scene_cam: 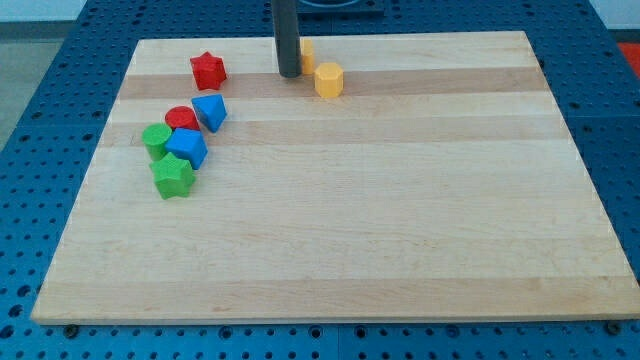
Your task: Push the blue cube and green circle towards the right side of the board
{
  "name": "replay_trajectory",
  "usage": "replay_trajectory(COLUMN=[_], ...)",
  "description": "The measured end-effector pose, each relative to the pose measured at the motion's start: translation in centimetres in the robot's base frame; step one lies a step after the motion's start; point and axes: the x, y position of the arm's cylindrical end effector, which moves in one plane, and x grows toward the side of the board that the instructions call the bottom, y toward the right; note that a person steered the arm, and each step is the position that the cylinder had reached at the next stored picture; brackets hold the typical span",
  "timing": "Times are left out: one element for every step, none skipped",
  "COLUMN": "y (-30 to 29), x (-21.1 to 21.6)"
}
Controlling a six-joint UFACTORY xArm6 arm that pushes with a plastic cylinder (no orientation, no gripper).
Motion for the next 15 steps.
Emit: replay_trajectory(y=[0.0, 0.0, -0.2, -4.5, -7.7, -8.5, -7.0, -11.6, -18.7, -20.4, -20.6, -20.6, -18.5, -18.1, -18.1], x=[0.5, 9.4, 18.1, 18.3, 18.2, 19.4, 26.4, 28.6, 22.6, 17.9, 11.5, 11.5, 12.7, 16.0, 16.0])
